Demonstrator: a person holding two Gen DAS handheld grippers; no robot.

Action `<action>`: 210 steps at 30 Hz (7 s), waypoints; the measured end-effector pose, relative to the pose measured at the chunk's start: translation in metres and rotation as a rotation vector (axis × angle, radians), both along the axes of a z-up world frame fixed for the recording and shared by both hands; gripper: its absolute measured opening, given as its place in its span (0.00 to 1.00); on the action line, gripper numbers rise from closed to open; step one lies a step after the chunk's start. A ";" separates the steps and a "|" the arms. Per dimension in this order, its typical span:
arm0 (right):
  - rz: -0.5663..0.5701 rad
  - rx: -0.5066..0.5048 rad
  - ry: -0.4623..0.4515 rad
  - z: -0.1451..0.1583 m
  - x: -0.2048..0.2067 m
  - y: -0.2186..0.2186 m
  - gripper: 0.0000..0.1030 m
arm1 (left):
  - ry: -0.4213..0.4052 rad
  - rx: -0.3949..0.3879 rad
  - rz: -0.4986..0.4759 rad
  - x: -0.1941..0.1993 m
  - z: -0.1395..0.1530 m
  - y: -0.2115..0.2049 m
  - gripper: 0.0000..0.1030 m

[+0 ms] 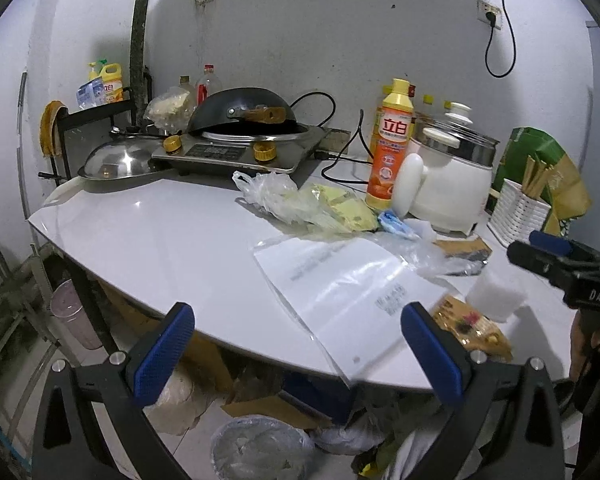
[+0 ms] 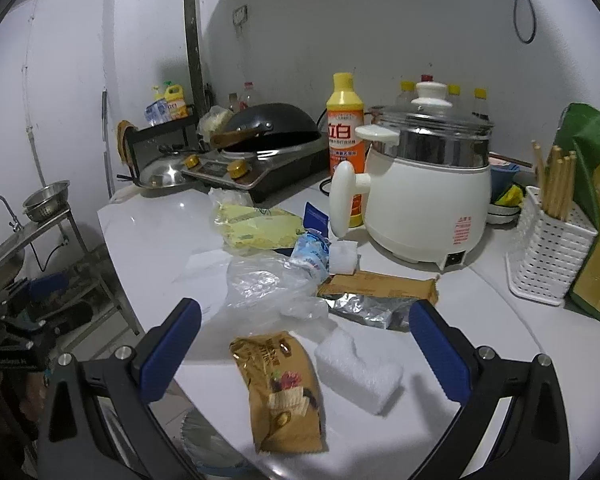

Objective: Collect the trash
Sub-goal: 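Move the right gripper toward the crumpled clear plastic bag on the counter, then close the right gripper on the clear plastic bag and lift it, then grasp the clear plastic bag with the left gripper and lift it, then carry both held plastic bags down toward the blue-rimmed trash bin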

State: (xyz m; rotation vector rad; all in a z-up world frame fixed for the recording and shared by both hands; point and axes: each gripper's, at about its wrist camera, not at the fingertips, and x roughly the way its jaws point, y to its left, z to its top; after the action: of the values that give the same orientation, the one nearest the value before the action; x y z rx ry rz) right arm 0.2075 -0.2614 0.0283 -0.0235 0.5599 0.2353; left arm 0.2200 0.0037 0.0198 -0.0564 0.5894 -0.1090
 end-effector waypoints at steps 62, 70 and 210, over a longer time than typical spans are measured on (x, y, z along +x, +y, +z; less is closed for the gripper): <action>0.061 -0.043 -0.122 0.044 0.019 0.003 0.15 | 0.020 0.041 -0.006 0.094 -0.001 0.026 1.00; 0.004 -0.102 -0.116 0.031 0.038 -0.012 0.15 | 0.031 -0.017 -0.096 0.149 0.015 0.032 0.90; 0.453 -0.307 0.377 -0.215 -0.085 0.198 0.15 | 0.221 -0.187 0.118 -0.097 -0.187 0.158 0.21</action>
State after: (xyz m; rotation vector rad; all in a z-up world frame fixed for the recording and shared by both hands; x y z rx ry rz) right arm 0.1220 -0.0638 -0.1868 -0.4138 0.9617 0.6008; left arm 0.1227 0.1615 -0.1668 -0.2874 0.7934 -0.0431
